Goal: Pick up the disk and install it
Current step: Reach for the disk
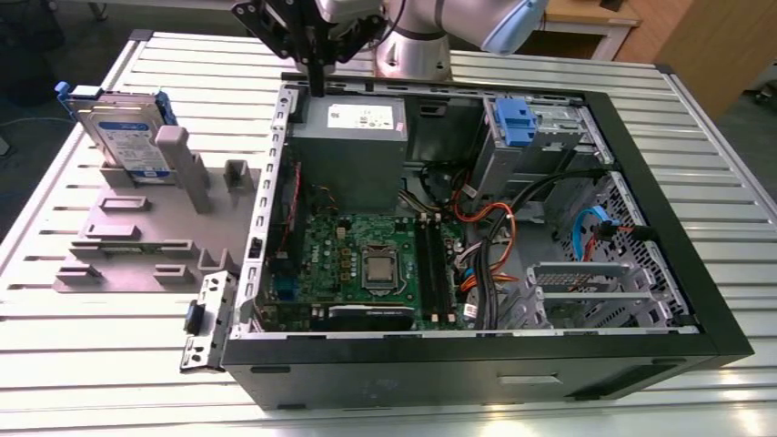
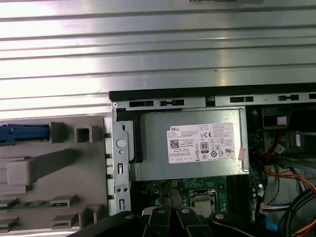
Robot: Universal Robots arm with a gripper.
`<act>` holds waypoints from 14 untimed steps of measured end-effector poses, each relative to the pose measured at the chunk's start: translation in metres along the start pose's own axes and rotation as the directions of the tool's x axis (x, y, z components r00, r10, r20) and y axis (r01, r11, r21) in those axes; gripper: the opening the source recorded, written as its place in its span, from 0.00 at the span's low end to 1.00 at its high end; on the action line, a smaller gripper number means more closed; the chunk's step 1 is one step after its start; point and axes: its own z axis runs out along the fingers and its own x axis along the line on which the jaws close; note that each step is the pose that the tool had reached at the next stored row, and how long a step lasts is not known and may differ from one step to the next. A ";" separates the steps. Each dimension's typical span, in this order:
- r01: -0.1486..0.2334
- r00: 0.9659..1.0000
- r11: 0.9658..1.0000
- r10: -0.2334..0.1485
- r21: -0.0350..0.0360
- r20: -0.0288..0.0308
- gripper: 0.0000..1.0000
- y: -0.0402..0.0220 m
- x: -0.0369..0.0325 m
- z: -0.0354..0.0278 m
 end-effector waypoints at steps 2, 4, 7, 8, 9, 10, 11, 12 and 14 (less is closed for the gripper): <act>0.000 1.000 1.000 0.000 0.000 0.000 0.11 0.0011 0.0011 0.0000; 0.000 1.000 1.000 0.000 0.000 0.000 0.11 0.0020 0.0030 0.0000; 0.000 1.000 1.000 0.000 0.000 0.000 0.11 0.0027 0.0070 0.0000; 0.000 1.000 1.000 0.000 0.000 0.000 0.11 0.0028 0.0079 0.0000; 0.000 1.000 1.000 0.000 0.000 0.000 0.11 0.0028 0.0084 0.0000; 0.000 1.000 1.000 0.000 0.000 0.000 0.11 0.0028 0.0085 0.0000; 0.000 1.000 1.000 0.000 0.000 0.000 0.11 0.0028 0.0087 0.0000; 0.000 1.000 1.000 0.000 0.000 0.000 0.11 0.0028 0.0089 0.0000; 0.000 1.000 1.000 0.000 0.000 0.000 0.11 0.0027 0.0091 0.0000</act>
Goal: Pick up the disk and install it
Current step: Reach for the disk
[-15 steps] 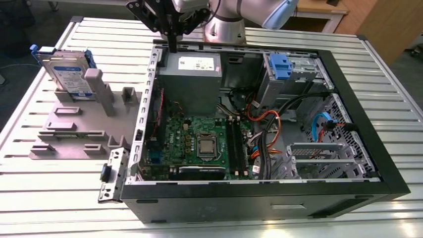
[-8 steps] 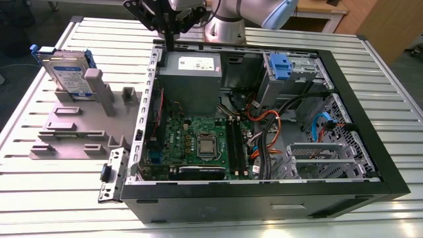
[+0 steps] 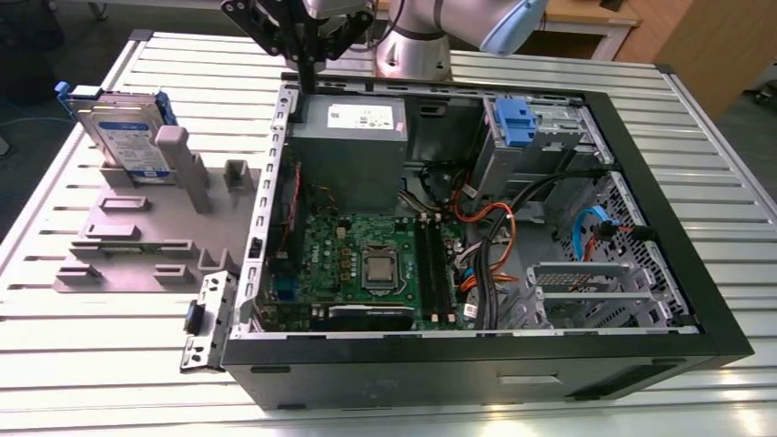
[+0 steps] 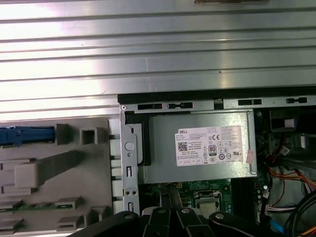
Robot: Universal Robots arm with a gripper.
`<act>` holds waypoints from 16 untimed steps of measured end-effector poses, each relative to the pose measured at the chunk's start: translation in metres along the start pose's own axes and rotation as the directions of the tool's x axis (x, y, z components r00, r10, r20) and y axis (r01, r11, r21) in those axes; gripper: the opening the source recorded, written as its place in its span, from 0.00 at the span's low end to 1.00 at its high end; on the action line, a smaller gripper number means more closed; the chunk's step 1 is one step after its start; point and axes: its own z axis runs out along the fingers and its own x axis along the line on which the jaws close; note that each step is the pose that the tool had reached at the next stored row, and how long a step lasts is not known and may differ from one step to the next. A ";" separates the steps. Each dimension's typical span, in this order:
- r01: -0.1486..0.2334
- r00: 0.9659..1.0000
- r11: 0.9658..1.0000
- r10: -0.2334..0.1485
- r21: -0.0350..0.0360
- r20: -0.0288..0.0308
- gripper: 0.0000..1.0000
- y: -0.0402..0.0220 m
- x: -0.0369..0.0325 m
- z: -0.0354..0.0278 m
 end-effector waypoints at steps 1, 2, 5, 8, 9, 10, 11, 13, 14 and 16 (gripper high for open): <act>0.000 1.000 1.000 0.000 0.000 0.000 0.11 0.0000 0.0003 0.0000; 0.000 1.000 1.000 0.000 0.000 0.000 0.11 0.0000 0.0005 0.0000; 0.000 1.000 1.000 0.000 0.000 0.000 0.11 -0.0001 0.0012 0.0000; 0.000 1.000 1.000 0.000 0.000 0.000 0.11 -0.0002 0.0020 0.0000; 0.000 1.000 1.000 0.000 0.000 0.000 0.11 -0.0002 0.0022 -0.0001; 0.000 1.000 1.000 0.000 0.000 0.000 0.11 -0.0002 0.0026 -0.0001; 0.000 1.000 1.000 0.000 0.000 0.000 0.11 -0.0002 0.0029 -0.0001; 0.000 1.000 1.000 0.000 0.000 0.000 0.11 -0.0003 0.0035 -0.0001; 0.000 1.000 1.000 0.000 0.000 0.000 0.11 -0.0003 0.0038 -0.0001; 0.000 1.000 1.000 0.000 0.000 0.000 0.11 -0.0003 0.0045 -0.0001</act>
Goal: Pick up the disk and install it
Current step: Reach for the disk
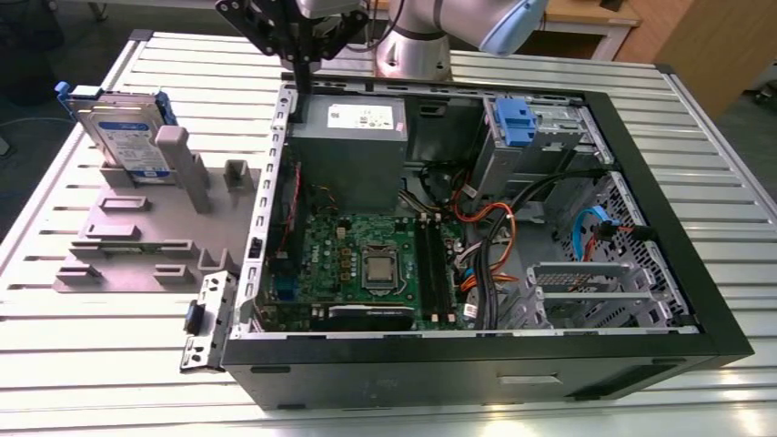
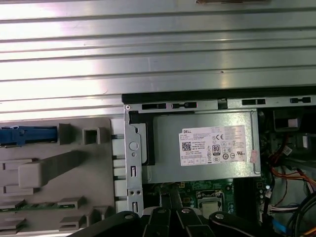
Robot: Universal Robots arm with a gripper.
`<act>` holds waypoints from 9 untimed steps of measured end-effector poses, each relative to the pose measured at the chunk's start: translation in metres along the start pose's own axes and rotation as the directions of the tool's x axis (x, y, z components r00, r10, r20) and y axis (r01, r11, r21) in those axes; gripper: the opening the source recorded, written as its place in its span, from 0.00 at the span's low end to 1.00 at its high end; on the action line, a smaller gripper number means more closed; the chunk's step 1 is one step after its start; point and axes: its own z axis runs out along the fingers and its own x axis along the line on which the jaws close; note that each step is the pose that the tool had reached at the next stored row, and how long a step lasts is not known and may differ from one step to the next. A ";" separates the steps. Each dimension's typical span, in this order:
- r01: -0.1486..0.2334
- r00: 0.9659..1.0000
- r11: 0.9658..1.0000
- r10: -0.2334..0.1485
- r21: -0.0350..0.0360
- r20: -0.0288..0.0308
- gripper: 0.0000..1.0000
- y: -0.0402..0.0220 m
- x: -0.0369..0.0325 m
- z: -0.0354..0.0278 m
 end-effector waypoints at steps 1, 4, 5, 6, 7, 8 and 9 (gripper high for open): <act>0.000 1.000 1.000 0.000 0.000 0.000 0.11 0.0000 0.0004 0.0000; 0.000 1.000 1.000 0.000 0.000 0.000 0.11 -0.0001 0.0017 -0.0001; 0.000 1.000 1.000 0.000 0.000 0.000 0.11 -0.0001 0.0022 -0.0001; 0.000 1.000 1.000 0.000 0.000 0.000 0.11 -0.0002 0.0026 -0.0001; 0.000 1.000 1.000 0.000 0.000 0.000 0.11 -0.0002 0.0030 -0.0001; 0.000 1.000 1.000 0.000 0.000 0.000 0.11 -0.0002 0.0035 -0.0001; 0.000 1.000 1.000 0.000 0.000 0.000 0.11 -0.0003 0.0040 -0.0001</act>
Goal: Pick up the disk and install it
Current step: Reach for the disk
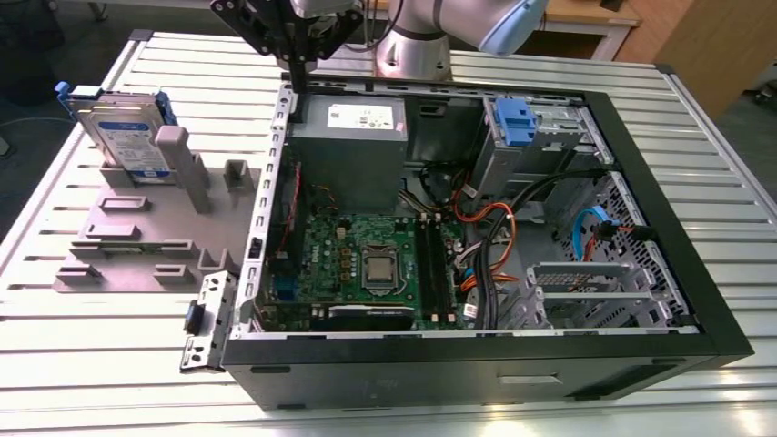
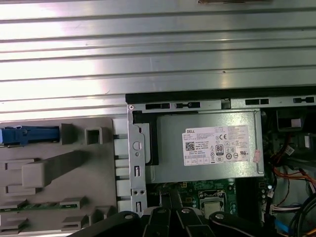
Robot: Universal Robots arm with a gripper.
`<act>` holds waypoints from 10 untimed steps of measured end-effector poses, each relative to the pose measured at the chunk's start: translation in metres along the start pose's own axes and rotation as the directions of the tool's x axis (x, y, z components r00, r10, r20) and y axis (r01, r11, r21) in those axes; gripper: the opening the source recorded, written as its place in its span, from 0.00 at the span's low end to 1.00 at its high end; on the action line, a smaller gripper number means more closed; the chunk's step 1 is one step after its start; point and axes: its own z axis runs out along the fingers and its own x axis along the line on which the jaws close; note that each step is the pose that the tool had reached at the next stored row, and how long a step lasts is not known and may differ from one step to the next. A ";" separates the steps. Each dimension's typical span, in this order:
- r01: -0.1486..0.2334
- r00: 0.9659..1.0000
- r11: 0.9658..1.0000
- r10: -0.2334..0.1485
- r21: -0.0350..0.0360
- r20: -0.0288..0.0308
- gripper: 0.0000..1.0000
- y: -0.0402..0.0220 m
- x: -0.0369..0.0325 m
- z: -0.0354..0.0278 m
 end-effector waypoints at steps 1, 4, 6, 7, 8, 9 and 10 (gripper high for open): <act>0.000 1.000 1.000 0.000 0.000 0.000 0.11 0.0000 0.0005 0.0000; 0.000 1.000 1.000 0.000 0.000 0.000 0.11 -0.0001 0.0018 0.0000; 0.000 1.000 1.000 0.000 0.000 0.000 0.11 -0.0002 0.0029 -0.0001; 0.000 1.000 1.000 0.000 0.000 0.000 0.11 -0.0002 0.0033 -0.0001; 0.000 1.000 1.000 0.000 0.000 0.000 0.11 -0.0002 0.0038 -0.0001; 0.000 1.000 1.000 0.000 0.000 0.000 0.11 -0.0002 0.0042 -0.0001; 0.000 1.000 1.000 0.000 0.000 0.000 0.11 -0.0003 0.0046 -0.0001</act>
